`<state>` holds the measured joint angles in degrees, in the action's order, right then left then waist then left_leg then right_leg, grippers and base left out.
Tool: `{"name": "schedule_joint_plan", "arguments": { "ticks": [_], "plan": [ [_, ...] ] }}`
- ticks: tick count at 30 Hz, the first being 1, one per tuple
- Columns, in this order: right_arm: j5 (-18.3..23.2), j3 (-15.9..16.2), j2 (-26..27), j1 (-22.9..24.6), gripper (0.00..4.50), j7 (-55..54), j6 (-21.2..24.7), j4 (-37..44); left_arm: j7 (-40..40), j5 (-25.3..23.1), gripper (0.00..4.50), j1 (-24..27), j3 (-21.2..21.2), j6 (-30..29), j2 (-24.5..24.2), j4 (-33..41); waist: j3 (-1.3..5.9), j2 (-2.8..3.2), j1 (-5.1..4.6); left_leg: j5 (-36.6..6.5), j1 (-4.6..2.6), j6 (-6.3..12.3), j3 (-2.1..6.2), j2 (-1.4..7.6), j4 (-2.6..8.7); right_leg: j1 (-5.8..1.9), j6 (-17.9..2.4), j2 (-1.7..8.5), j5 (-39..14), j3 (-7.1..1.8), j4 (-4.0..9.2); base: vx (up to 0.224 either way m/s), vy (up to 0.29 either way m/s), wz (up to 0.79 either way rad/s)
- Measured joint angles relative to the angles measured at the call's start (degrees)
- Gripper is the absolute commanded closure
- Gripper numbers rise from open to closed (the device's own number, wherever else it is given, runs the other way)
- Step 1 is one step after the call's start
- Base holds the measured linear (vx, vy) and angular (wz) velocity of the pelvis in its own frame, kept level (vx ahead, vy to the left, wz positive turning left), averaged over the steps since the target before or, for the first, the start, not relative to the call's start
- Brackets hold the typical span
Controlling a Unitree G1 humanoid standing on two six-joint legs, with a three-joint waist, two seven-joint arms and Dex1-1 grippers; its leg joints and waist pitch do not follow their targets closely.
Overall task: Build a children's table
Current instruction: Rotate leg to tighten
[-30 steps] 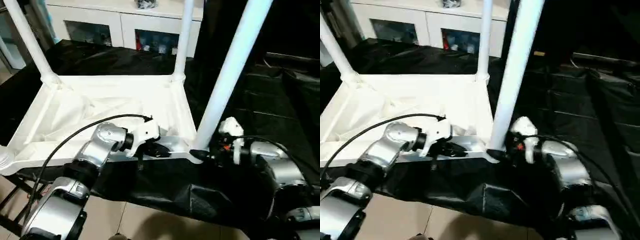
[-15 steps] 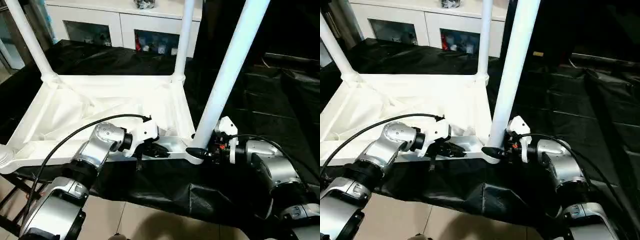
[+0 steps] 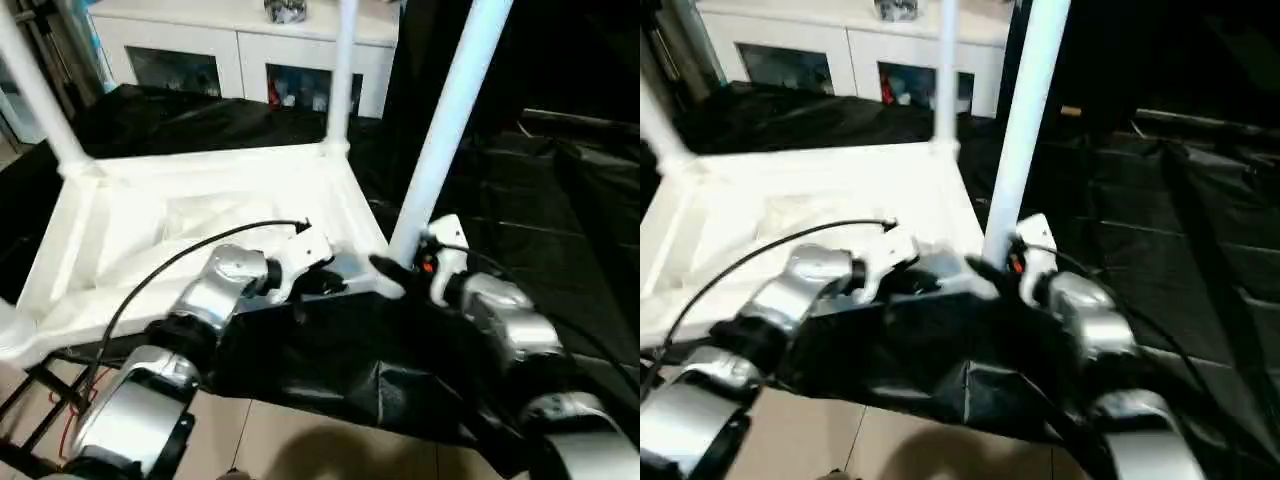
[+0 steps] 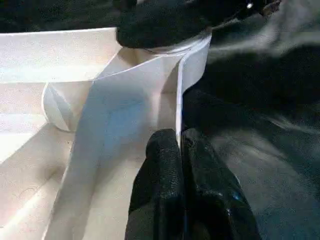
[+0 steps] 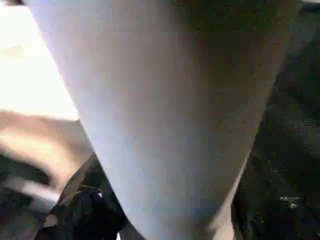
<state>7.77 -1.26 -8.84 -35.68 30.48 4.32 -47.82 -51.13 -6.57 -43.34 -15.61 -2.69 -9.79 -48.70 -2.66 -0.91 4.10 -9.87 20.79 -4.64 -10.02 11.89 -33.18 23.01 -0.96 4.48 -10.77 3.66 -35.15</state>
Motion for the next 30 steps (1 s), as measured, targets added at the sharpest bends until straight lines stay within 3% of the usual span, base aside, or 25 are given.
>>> {"name": "schedule_joint_plan", "arguments": {
  "ticks": [3,8,12,16,23,24,30],
  "plan": [
    [-1.82,-0.32,1.84,-1.65,1.96,-4.53,-1.5,-1.91,1.81,0.0,4.5,-0.13,0.69,-0.77,0.68,-0.44,0.06,0.02,-0.49,0.0,0.07,0.0,0.01,0.0,0.01,-0.01,0.03,-0.01,-0.01,0.0,0.01,0.0,0.0,0.0],
    [-3.17,-0.09,2.44,-2.32,1.21,-4.54,-3.16,-3.02,1.76,0.0,4.5,-0.15,1.08,-0.66,0.66,-0.65,0.16,-0.14,-0.89,0.0,0.09,0.01,0.0,-0.01,0.0,-0.02,0.03,-0.01,-0.01,0.0,0.16,0.0,0.0,0.0],
    [-3.65,1.57,1.34,-2.58,0.98,-0.76,-4.29,-3.69,-0.54,0.14,4.5,-0.14,0.93,0.42,-0.6,-0.69,0.15,-0.15,-1.29,-0.01,0.1,0.01,0.0,0.02,0.01,0.01,0.02,-0.03,-0.01,0.01,0.17,0.0,0.0,0.0],
    [-3.78,2.47,-0.94,-2.38,0.98,7.64,-4.98,-3.76,-4.92,0.54,4.5,0.18,0.63,2.09,-2.62,-0.26,0.14,-0.17,-1.44,-0.01,0.18,0.02,0.0,0.04,0.09,0.06,0.05,-0.06,-0.02,0.04,0.19,0.0,0.0,0.0],
    [-1.14,5.9,-7.23,1.67,0.98,27.58,-4.12,2.46,-14.83,2.57,4.5,2.19,0.04,4.32,-6.75,2.25,0.13,-0.27,-0.41,-0.02,0.19,0.05,-0.03,0.07,0.03,0.07,0.05,-0.05,-0.04,0.08,0.2,0.0,0.0,0.0],
    [-0.64,6.16,-7.62,1.9,1.23,29.44,-3.64,2.81,-15.77,2.67,4.5,2.32,0.01,4.61,-7.16,2.33,0.12,-0.27,-0.3,-0.02,0.18,0.05,-0.02,0.07,0.0,0.07,0.05,-0.05,-0.03,0.08,0.17,0.0,0.0,0.0],
    [-0.43,6.37,-8.92,2.08,1.67,34.55,-1.23,3.9,-18.73,2.65,4.5,2.32,-0.25,5.58,-8.25,2.27,0.13,-0.28,0.36,-0.02,0.16,0.04,-0.02,0.08,-0.02,0.05,0.04,-0.05,-0.03,0.06,0.15,0.0,0.0,0.0]
  ]
}}
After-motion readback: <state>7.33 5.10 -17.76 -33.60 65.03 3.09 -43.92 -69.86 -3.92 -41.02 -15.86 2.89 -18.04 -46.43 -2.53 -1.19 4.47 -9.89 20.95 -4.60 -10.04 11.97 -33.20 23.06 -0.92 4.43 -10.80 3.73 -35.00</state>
